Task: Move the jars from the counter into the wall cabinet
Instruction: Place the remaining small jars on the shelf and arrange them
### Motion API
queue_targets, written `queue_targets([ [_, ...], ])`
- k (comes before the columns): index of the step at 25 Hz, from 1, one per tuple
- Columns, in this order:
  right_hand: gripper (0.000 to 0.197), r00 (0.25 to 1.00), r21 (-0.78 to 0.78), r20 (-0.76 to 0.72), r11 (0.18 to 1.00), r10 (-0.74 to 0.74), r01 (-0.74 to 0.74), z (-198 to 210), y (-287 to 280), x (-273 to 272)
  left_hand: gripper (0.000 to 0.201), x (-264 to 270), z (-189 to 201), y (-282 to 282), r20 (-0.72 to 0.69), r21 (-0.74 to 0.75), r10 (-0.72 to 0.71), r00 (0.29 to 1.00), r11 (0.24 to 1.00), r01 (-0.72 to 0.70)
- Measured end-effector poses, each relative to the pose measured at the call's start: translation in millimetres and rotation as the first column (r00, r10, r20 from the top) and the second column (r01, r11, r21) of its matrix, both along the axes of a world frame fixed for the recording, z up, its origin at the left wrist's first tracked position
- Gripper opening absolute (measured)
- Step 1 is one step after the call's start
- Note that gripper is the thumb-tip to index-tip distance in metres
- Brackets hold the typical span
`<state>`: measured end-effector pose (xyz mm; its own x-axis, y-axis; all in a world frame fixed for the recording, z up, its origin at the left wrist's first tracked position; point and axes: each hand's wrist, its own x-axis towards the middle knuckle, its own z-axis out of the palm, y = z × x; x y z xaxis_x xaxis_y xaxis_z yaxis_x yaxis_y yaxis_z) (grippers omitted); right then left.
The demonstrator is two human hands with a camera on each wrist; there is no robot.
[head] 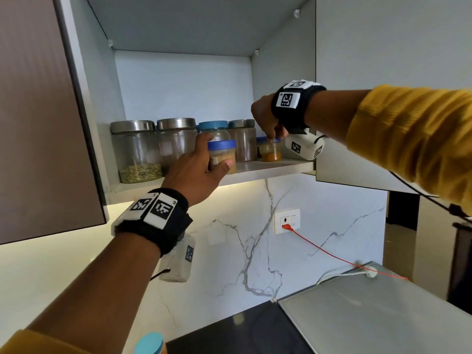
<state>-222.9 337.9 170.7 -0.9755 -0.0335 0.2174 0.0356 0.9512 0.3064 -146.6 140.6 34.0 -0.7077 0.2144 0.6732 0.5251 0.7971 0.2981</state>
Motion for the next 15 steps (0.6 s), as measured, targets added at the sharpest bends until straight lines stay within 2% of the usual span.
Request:
queue_targets([
  [7, 0.032, 0.997, 0.031, -0.056, 0.998, -0.050, 0.051, -3, -2, -23, 0.068, -4, -4, 3, -0.043, -0.101, 0.080, 0.996, 0.991, -0.084],
  [11, 0.009, 0.998, -0.080, -0.055, 0.997, -0.010, 0.005, 0, 7, -31, 0.069, -4, -3, 3, -0.045, -0.102, 0.084, 0.995, 0.991, -0.089],
  [15, 0.006, 1.000, -0.211, -0.015, 0.977, 0.017, -0.020, -6, 17, -50, 0.068, -6, -4, 4, -0.051, -0.109, 0.102, 0.993, 0.988, -0.107],
])
